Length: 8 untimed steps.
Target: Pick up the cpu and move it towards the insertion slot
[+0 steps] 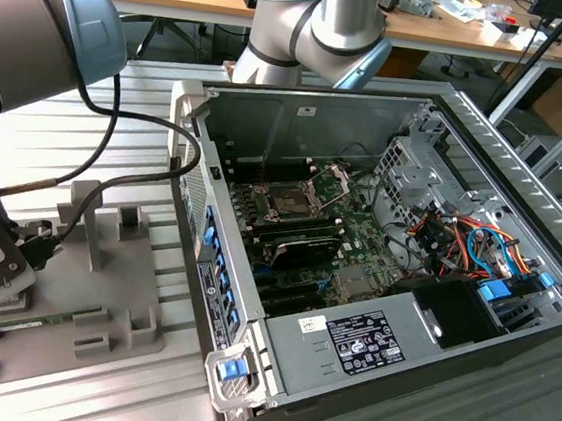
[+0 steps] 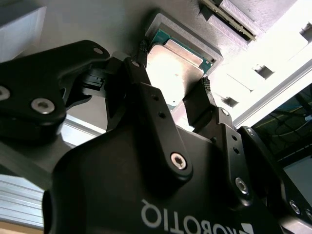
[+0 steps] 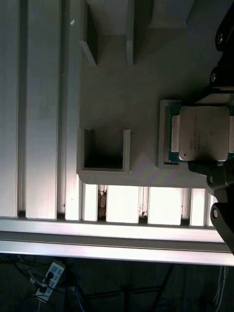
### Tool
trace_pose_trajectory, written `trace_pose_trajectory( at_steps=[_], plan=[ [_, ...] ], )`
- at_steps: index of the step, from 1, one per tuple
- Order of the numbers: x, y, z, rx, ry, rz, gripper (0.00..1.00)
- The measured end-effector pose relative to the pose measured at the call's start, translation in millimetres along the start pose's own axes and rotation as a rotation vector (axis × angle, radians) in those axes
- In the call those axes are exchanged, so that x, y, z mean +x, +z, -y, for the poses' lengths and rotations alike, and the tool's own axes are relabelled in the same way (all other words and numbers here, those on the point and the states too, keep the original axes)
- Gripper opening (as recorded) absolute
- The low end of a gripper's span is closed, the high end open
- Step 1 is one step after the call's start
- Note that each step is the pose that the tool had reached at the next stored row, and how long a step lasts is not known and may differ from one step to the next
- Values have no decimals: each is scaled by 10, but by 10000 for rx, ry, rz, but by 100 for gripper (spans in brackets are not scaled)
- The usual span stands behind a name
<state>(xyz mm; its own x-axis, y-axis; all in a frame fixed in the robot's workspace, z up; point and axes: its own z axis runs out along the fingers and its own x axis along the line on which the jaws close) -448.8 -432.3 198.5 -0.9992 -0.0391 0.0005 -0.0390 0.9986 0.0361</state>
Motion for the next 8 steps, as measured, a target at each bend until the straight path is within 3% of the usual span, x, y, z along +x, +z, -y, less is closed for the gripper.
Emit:
trace_pose_trajectory(
  at_steps=[8],
  plan=[
    [0, -16, -1, 0, 0, -1, 55]
  ],
)
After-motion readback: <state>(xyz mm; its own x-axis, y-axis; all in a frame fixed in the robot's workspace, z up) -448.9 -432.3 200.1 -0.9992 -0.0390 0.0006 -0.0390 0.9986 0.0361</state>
